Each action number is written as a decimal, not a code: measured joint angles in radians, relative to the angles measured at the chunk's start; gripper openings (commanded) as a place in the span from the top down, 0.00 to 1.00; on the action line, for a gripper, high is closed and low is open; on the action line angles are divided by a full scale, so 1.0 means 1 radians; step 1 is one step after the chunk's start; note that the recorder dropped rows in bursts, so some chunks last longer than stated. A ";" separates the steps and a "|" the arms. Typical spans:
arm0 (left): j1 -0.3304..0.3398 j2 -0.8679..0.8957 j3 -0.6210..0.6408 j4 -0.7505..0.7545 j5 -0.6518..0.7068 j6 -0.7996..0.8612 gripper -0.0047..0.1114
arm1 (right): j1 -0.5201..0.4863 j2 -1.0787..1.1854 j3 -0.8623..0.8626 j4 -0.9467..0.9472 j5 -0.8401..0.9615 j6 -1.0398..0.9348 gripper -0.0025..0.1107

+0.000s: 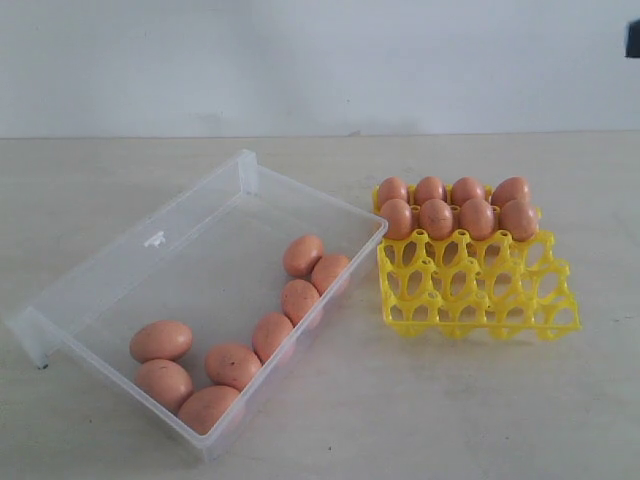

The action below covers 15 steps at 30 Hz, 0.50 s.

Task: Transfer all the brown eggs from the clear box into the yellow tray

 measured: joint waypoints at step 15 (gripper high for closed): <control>0.000 0.000 0.000 0.000 0.000 0.000 0.60 | -0.002 0.023 0.135 -0.074 0.291 0.126 0.98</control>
